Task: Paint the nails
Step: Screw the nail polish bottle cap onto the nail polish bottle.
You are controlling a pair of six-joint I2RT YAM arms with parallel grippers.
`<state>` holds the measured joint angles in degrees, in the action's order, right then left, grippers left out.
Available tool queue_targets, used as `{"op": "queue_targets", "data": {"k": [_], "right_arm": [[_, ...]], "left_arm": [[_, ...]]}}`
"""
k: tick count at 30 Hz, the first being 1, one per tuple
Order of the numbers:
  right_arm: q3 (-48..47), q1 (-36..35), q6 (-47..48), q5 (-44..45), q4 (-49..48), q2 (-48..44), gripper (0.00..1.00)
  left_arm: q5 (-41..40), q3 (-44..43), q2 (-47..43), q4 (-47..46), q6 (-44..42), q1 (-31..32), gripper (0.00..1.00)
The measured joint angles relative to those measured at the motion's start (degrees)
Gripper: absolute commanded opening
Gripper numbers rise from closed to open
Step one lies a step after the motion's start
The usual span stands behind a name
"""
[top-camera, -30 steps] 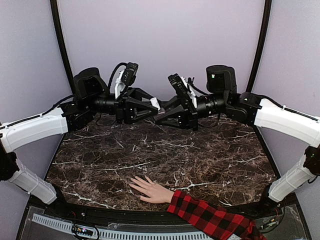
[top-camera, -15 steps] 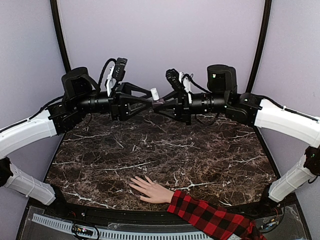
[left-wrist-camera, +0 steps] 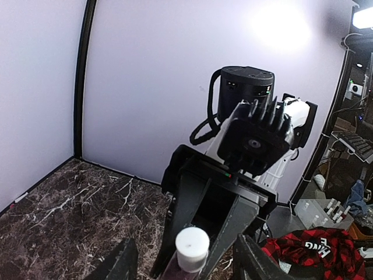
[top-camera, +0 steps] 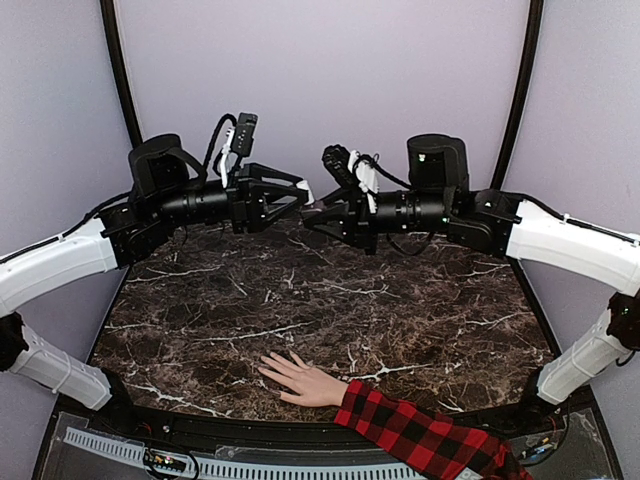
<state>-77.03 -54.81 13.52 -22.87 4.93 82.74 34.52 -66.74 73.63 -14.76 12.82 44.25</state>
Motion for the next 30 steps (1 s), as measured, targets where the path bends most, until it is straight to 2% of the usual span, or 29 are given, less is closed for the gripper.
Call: {"op": "queue_targets", "data": {"k": [6,13,19,22,30], "right_arm": [[0.0,-0.3,0.9,0.7,1.3,0.4,0.0],[0.0,-0.3,1.0,1.5,1.7,1.0,0.0],[0.0,-0.3,1.0,1.9,1.6,1.0,0.0],[0.0,-0.3,1.0,1.9,1.6,1.0,0.0],[0.0,-0.2,0.5,1.0,1.5,1.0,0.0]], "left_arm": [[0.3,-0.5,1.2,0.0,1.1,0.0,0.52],[1.1,-0.8,1.5,-0.1,1.6,0.0,0.37],[2.2,-0.8,2.2,-0.2,1.7,0.0,0.34],[2.6,-0.8,2.6,-0.1,2.1,0.0,0.24],[3.2,-0.8,2.6,-0.5,1.7,-0.1,0.07]]}}
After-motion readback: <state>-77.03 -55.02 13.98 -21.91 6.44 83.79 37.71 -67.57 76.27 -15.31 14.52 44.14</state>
